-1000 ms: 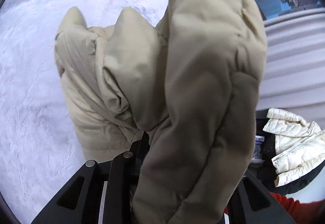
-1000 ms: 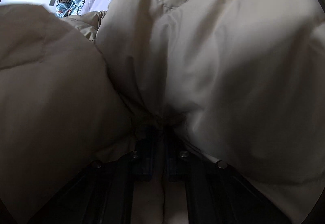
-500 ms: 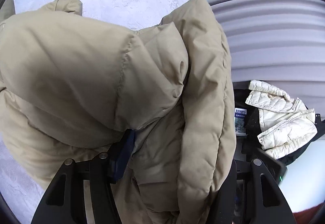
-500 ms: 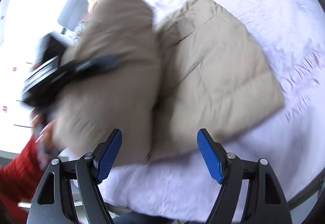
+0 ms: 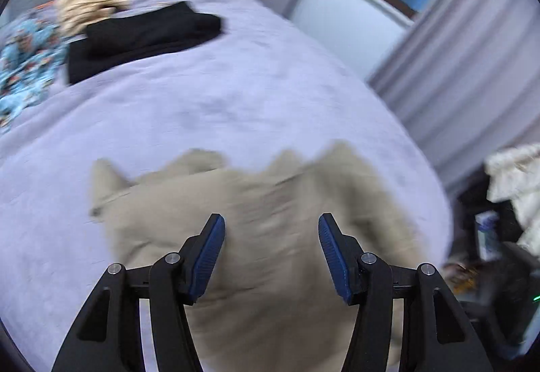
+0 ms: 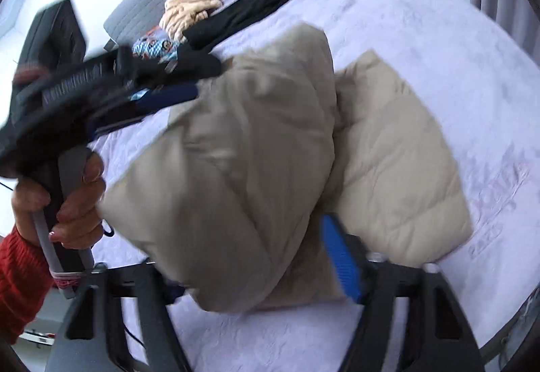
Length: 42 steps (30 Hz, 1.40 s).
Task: Fold large clothes
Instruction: 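Grasp the jacket bundle with the left tool while the right tool grips its other end, then lower the beige jacket bundle onto the bed and open both tools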
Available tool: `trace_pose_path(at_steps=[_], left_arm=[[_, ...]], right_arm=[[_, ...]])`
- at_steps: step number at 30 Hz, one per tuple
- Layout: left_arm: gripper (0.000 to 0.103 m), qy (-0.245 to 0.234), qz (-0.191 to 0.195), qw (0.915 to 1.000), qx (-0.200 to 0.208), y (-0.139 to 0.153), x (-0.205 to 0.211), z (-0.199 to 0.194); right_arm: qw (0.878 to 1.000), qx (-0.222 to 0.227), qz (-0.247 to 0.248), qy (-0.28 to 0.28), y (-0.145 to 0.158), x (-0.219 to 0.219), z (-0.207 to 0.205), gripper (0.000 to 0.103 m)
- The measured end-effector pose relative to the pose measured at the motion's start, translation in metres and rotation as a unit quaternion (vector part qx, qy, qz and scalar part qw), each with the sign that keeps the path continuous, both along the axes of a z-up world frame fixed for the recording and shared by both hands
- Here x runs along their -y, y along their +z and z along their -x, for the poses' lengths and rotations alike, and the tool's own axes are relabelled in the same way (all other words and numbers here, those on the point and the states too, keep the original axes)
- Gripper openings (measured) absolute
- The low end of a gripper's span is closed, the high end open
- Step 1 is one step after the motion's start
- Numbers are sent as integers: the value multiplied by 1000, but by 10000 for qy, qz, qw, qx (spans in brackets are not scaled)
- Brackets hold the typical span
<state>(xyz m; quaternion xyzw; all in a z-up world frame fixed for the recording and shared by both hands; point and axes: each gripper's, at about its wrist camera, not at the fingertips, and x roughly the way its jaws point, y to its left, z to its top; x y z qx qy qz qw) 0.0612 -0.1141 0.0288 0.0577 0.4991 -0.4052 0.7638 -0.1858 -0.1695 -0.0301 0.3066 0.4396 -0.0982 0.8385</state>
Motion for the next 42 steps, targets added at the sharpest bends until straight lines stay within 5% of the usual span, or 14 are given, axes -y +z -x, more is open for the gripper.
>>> trace_pose_path(at_steps=[2, 5, 12, 17, 24, 29, 31, 32, 33, 35, 37, 42], left_arm=[[58, 459, -383, 9982, -59, -25, -17, -27], [58, 837, -519, 9948, -248, -65, -19, -34], [58, 236, -732, 9963, 393, -83, 83, 19], [59, 211, -804, 9960, 314, -90, 145, 26], [61, 249, -1044, 9939, 266, -101, 160, 25], [61, 241, -1169, 9923, 324, -103, 163, 27], [62, 244, -1214, 9916, 383, -105, 166, 30], [62, 245, -1246, 9911, 402, -105, 167, 32], [62, 244, -1276, 9906, 434, -106, 168, 33], [62, 264, -1326, 9897, 467, -105, 168, 34], [62, 373, -1316, 9897, 423, -98, 164, 34], [62, 854, -1029, 9908, 229, -57, 123, 48]], right_arm=[[9999, -60, 145, -12, 1, 3, -2, 15], [9995, -15, 254, -168, 3, 9, 5, 11], [9974, -296, 214, -623, -8, 72, 36, 11], [9922, -403, -234, -1159, -40, 132, 68, 11], [9750, -640, -1593, -1410, -84, 208, 91, 35], [9862, -147, -777, -1455, -18, 229, 111, 39], [9927, 56, -651, -1011, 0, 232, 92, 51], [9954, 38, -641, -712, 2, 233, 74, 69], [9975, -76, -589, -393, -2, 233, 55, 74], [9985, -383, -374, 126, -16, 225, 23, 72], [9952, -772, -411, 436, -47, 220, 0, 35], [9895, -1126, -878, 225, -95, 217, 9, 33]])
